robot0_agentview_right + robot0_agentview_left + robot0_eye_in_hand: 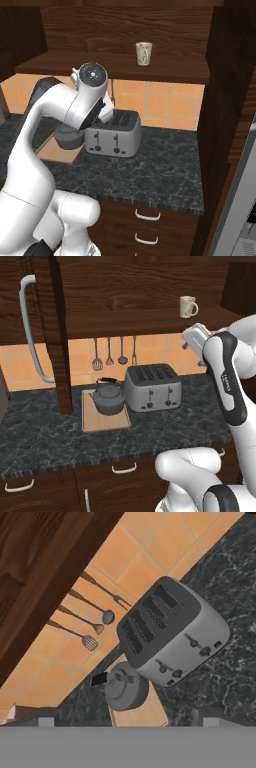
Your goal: Pick the kettle from the counter and place it on the tray. Then pick the mug from the cabinet and place it on the tray. Then close the cabinet doors.
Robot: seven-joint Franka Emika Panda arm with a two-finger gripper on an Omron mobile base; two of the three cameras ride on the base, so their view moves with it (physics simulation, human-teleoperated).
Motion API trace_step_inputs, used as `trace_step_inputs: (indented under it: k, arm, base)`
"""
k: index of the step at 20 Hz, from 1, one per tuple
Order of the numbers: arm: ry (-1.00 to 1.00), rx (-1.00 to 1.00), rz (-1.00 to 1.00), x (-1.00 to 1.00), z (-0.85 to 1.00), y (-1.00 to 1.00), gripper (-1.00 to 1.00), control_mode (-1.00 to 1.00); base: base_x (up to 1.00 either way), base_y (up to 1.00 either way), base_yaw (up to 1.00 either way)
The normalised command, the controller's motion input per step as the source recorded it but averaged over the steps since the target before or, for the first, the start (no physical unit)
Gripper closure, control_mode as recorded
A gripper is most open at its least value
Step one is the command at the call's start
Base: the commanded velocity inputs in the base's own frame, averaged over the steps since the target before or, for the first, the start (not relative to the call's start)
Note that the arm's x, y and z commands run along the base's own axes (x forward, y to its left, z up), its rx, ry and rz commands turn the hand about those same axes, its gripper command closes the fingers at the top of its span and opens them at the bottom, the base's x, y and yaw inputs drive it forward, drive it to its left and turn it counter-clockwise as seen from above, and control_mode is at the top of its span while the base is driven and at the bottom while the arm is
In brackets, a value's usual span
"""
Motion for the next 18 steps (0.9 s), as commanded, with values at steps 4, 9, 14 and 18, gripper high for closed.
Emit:
trace_step_inputs:
  k: [4, 9, 14, 18]
  arm:
    - [-0.09, 0.0, -0.02, 0.13, 0.61, -0.19, -1.0, -1.0]
    - [0.0, -0.02, -0.01, 0.06, 0.15, -0.16, -1.0, -1.0]
    - [0.0, -0.01, 0.0, 0.17, 0.0, -0.16, -1.0, -1.0]
    - [0.0, -0.05, 0.0, 0.15, -0.04, -0.09, -1.0, -1.0]
  base:
    - [0.0, 0.0, 0.0]
    - [0.0, 0.0, 0.0]
    - [0.0, 0.0, 0.0]
    - [0.0, 0.0, 0.0]
